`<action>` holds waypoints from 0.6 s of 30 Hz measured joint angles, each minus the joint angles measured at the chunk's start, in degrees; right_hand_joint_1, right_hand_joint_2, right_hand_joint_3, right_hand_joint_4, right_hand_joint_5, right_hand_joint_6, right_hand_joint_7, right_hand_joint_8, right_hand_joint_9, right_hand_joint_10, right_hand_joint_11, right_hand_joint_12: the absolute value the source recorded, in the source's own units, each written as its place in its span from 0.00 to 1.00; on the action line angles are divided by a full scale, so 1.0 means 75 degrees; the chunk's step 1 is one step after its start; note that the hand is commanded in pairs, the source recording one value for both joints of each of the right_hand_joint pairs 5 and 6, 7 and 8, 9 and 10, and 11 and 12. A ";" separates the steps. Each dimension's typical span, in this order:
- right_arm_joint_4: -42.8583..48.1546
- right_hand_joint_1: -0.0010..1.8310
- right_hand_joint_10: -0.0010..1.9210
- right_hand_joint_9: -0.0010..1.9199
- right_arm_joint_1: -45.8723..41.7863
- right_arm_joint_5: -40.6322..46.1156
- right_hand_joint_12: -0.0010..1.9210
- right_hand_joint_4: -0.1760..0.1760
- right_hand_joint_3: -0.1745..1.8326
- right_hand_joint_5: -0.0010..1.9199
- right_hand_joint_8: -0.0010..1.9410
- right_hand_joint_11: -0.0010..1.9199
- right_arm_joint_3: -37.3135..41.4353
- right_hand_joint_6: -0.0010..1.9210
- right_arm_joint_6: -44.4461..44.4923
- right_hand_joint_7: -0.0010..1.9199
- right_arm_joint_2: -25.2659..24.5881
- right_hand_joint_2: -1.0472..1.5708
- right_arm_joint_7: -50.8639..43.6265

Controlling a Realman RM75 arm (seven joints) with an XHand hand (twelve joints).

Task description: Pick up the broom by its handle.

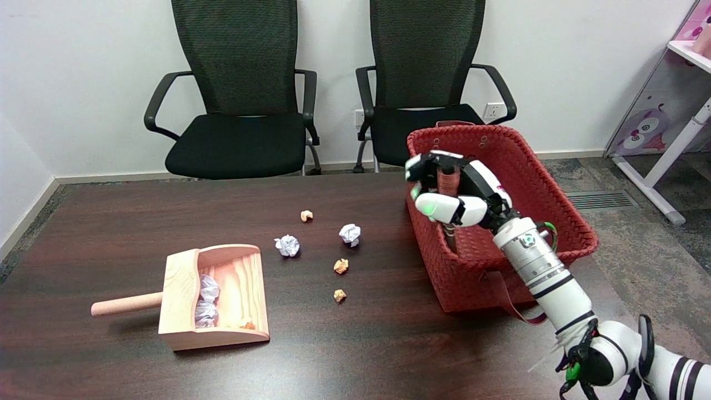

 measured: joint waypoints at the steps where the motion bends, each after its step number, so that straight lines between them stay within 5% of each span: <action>1: 0.0008 0.47 0.74 0.74 0.0009 -0.0006 0.87 0.47 0.38 0.56 0.56 0.87 -0.0006 0.56 0.0007 0.56 -0.0015 0.47 -0.0008; 2: 0.0015 0.47 0.76 0.76 0.0022 -0.0007 0.89 0.39 0.38 0.56 0.55 0.89 -0.0009 0.56 0.0012 0.56 -0.0033 0.48 -0.0017; 3: 0.0023 0.47 0.77 0.77 0.0035 -0.0011 0.90 0.14 0.38 0.54 0.54 0.90 -0.0013 0.54 0.0014 0.54 -0.0051 0.48 -0.0026; 4: 0.0028 0.47 0.78 0.78 0.0044 -0.0014 0.91 0.03 0.39 0.53 0.52 0.91 -0.0016 0.53 0.0015 0.53 -0.0066 0.49 -0.0033; 8: 0.0050 0.47 0.81 0.81 0.0080 -0.0027 0.92 0.00 0.41 0.53 0.52 0.92 -0.0034 0.53 0.0021 0.53 -0.0121 0.50 -0.0060; 9: 0.0056 0.47 0.82 0.82 0.0086 -0.0028 0.93 0.28 0.42 0.56 0.55 0.93 -0.0037 0.56 0.0022 0.56 -0.0132 0.50 -0.0064; 10: 0.0062 0.46 0.84 0.84 0.0093 -0.0028 0.93 0.78 0.42 0.60 0.60 0.94 -0.0039 0.60 0.0023 0.60 -0.0143 0.51 -0.0069; 11: 0.0067 0.46 0.86 0.86 0.0100 -0.0029 0.94 1.00 0.42 0.64 0.63 0.94 -0.0041 0.64 0.0023 0.64 -0.0153 0.52 -0.0072; 18: 0.0108 0.44 0.94 0.94 0.0145 -0.0031 0.96 1.00 0.45 0.84 0.83 0.97 -0.0042 0.84 0.0025 0.84 -0.0224 0.53 -0.0095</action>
